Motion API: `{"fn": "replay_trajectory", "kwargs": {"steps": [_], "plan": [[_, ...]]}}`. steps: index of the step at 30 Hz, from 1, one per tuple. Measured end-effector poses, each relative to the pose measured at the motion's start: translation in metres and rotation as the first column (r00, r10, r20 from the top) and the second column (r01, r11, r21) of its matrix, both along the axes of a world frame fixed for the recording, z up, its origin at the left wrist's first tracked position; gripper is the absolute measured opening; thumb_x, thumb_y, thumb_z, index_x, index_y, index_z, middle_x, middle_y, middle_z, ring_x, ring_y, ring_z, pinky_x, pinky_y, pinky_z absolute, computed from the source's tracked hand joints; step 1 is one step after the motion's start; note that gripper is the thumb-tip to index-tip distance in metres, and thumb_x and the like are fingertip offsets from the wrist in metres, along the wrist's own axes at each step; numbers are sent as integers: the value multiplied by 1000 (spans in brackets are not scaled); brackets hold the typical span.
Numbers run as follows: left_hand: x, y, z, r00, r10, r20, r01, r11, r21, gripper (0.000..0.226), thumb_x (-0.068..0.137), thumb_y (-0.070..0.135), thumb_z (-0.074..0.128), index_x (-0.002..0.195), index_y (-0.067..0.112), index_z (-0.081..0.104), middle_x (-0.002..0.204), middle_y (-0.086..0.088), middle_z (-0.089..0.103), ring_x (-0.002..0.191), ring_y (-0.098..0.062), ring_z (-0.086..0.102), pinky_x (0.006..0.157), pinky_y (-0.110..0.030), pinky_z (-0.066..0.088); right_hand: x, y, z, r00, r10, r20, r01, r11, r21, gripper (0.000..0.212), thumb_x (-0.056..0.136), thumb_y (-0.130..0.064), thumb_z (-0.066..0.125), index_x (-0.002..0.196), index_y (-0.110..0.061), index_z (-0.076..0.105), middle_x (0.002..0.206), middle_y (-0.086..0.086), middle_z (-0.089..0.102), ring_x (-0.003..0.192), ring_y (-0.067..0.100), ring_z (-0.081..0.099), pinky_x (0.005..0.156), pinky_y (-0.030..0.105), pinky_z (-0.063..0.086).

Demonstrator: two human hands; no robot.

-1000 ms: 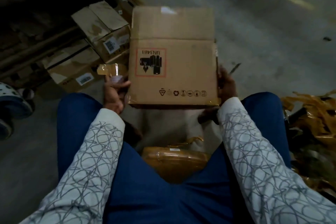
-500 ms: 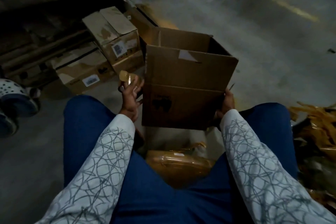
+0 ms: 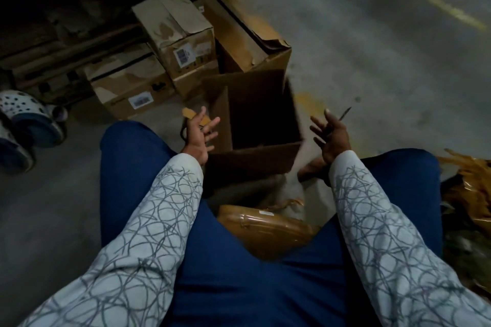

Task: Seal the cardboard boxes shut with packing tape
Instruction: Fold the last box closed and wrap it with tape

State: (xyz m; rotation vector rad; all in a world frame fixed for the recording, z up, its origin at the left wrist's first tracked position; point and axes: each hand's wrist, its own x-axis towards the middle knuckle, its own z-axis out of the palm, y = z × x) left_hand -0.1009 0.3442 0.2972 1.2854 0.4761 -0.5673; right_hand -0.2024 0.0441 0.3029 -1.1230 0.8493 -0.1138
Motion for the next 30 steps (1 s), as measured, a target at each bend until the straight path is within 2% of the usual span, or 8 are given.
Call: {"fn": "replay_trajectory", "kwargs": {"steps": [7,10,12,15,18,21,27,30], "plan": [[-1,-2,-5,998,-31,51,27,998,61,46,96,46,55,139,32,51,137,0,62,123,-29,54,103,-48,41,7,11,-8,995,87,-54,-93,990,-109,19,92,-43,65,105,-30,63,113,-1,74,112,18,65,97,41,47],[3,0,-4,995,8,97,-24,986,166,78,78,53,68,147,27,41,118,5,71,108,-21,67,80,-35,49,11,13,-18,993,91,-76,-107,962,-253,28,81,-46,77,86,-22,64,100,6,75,99,19,68,90,44,54],[3,-1,-5,995,-23,99,2,979,203,99,72,54,69,156,29,25,124,5,68,102,-16,67,80,-34,47,12,18,-22,986,122,-113,-158,904,-398,34,82,-44,79,78,-20,56,93,0,71,90,15,66,80,34,53],[-1,-8,-9,994,-29,102,4,973,231,97,90,27,68,159,30,0,145,-8,53,121,-29,58,90,-37,44,15,22,-28,941,195,-277,-334,676,-657,45,85,-46,76,109,-11,59,117,0,63,108,18,59,87,32,47],[-3,-18,-15,989,-95,115,65,969,240,107,84,26,76,159,25,0,149,-23,47,127,-37,55,81,-30,54,21,18,-32,910,185,-371,-413,473,-778,61,83,-49,76,118,-4,54,120,17,59,113,34,57,89,42,47],[-9,-24,-22,952,-283,116,242,929,280,118,82,30,81,158,24,-8,145,-7,51,124,-22,55,111,-45,42,24,15,-36,869,219,-444,-495,404,-769,64,82,-56,73,115,-6,51,116,18,57,111,36,54,88,44,46],[-11,-32,-38,806,-591,26,530,740,414,157,52,61,91,153,32,-25,152,0,48,149,-21,29,123,-49,21,28,9,-53,628,405,-664,-729,9,-684,67,80,-71,64,112,-13,49,124,10,57,126,28,48,114,53,21],[-8,-37,-44,716,-696,-49,634,620,463,155,64,36,94,149,26,-34,152,1,48,150,-21,26,123,-41,18,31,18,-64,496,458,-737,-768,-165,-619,59,81,-68,66,104,-18,44,120,10,60,123,26,52,116,56,11]]}}
